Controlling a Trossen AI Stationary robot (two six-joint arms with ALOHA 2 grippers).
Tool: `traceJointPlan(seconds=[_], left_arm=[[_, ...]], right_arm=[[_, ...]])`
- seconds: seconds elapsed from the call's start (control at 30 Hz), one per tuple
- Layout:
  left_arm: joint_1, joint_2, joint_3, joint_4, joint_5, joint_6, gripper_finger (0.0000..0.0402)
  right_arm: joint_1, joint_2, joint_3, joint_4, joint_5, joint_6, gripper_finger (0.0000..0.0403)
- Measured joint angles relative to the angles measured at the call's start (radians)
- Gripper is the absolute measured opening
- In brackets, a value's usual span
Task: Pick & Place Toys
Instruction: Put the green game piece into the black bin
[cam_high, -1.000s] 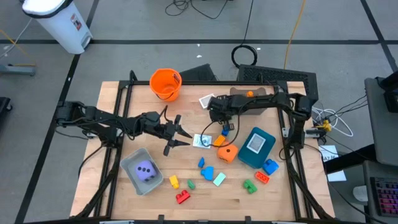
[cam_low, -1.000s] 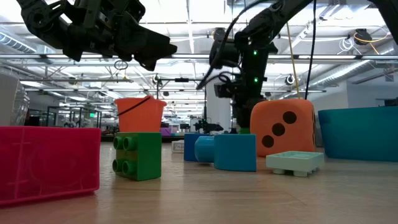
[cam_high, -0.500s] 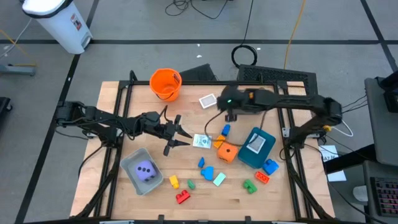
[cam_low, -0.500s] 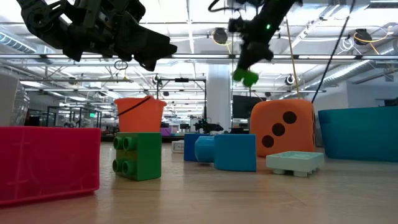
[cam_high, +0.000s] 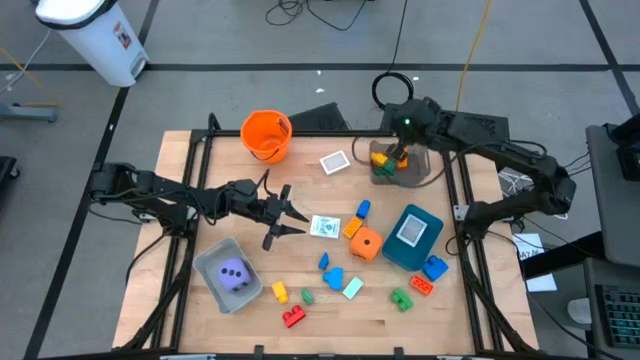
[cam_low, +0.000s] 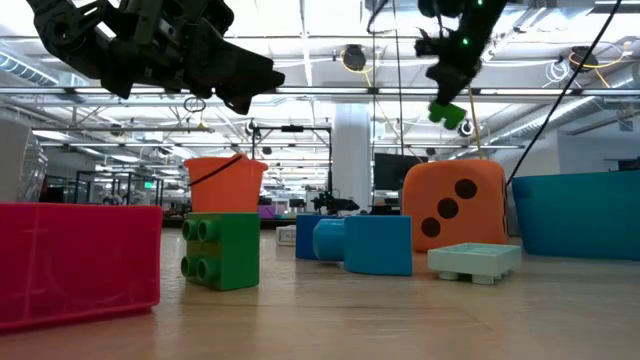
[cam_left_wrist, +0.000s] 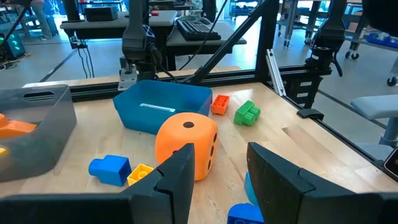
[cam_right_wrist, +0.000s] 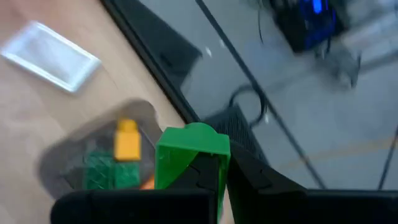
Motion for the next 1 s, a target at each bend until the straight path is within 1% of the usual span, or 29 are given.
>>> traceJointPlan(seconds=[0.2,0.33,0.43,0.63,0.8,1.0], left_arm=[[0.0,0.0,0.0,-0.009,0.0,0.0,0.0152],[0.0,0.0,0.0,-0.013,0.0,0.0,0.0152],[0.0,0.0,0.0,-0.015,0.0,-0.002,0.0152],[0.0,0.0,0.0,-0.016,0.0,0.0,0.0152],[0.0,0.0,0.0,-0.015,0.0,0.003,0.0152],[0.0,0.0,0.0,-0.013,-0.003,0.003,0.0152]], right_arm=[[-0.114,0.029,0.0,-0.068,-0.009,0.1,0.0005],[-0.159,0.054,-0.014,-0.061,-0.075,0.147,0.0005],[-0.172,0.062,-0.066,-0.025,-0.084,0.16,0.0005],[-0.177,0.066,-0.214,0.052,-0.085,0.16,0.0014],[-0.184,0.066,-0.331,0.121,-0.089,0.16,0.0009],[-0.184,0.066,-0.411,0.211,-0.084,0.154,0.001]])
